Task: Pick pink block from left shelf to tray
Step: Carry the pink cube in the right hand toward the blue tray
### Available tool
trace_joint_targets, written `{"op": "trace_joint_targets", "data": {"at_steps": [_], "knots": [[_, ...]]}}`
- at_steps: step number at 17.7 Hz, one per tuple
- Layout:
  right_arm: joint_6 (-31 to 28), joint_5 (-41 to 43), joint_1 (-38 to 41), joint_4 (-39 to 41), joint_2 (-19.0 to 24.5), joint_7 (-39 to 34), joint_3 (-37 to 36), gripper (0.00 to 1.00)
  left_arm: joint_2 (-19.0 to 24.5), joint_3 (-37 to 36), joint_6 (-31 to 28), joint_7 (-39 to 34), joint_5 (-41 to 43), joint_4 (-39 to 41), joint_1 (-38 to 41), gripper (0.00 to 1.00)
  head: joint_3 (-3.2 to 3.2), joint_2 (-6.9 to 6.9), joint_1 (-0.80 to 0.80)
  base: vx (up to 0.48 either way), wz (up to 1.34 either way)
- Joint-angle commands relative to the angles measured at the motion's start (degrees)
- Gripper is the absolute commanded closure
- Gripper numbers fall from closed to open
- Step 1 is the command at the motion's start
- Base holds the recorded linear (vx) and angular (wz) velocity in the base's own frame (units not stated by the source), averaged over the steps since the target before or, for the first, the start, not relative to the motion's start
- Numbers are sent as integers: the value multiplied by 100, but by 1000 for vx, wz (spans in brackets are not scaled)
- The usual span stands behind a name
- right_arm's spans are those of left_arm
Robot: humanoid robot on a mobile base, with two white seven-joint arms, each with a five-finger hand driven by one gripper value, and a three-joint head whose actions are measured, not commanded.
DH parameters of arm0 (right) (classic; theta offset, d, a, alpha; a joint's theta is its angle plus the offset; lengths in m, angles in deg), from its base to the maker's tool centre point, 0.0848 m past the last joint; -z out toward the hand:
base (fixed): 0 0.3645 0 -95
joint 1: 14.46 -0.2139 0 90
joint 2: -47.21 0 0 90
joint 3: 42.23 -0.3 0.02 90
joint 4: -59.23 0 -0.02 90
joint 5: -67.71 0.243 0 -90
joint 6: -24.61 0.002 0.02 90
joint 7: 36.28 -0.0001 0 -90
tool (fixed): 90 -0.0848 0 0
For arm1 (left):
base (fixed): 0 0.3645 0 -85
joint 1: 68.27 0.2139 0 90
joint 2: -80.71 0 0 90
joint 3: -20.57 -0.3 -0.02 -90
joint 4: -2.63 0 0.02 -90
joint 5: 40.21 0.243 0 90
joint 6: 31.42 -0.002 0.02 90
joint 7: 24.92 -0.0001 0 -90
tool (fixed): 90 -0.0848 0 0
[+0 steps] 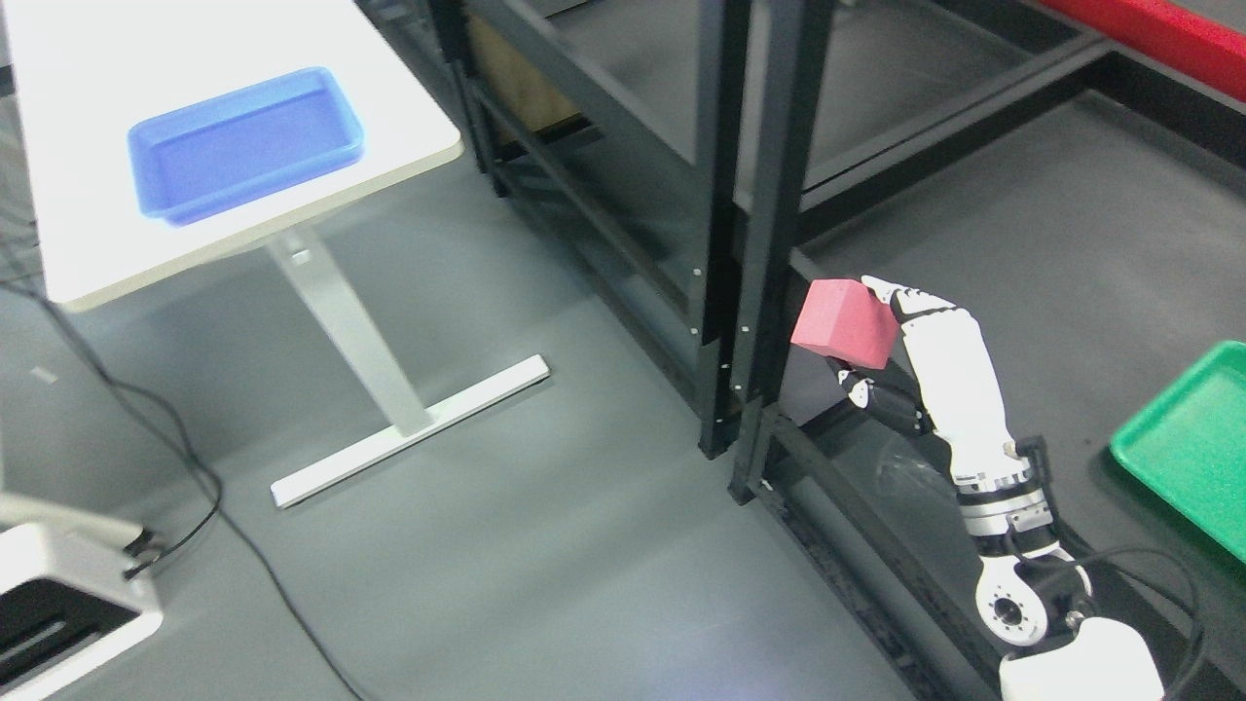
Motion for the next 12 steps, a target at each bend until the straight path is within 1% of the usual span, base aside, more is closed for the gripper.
{"op": "trace_joint_targets", "data": {"at_steps": [1, 4, 7, 9, 12], "knots": [[10, 23, 27, 63, 29, 2, -30, 95, 100, 0, -4, -1, 0, 100, 114, 0, 0, 0, 0, -177, 980], [202, 190, 27, 63, 47, 89, -47, 95, 100, 0, -4, -1, 0, 100, 114, 0, 0, 0, 0, -126, 986], [229, 225, 36, 63, 47, 475, -39, 95, 100, 0, -4, -1, 0, 100, 114, 0, 0, 1, 0, -86, 903], [229, 225, 53, 63, 47, 643, -39, 95, 100, 0, -4, -1, 0, 100, 114, 0, 0, 1, 0, -52, 762], [221, 225, 53, 63, 55, 643, -39, 95, 100, 0, -4, -1, 0, 100, 114, 0, 0, 1, 0, -12, 552]]}}
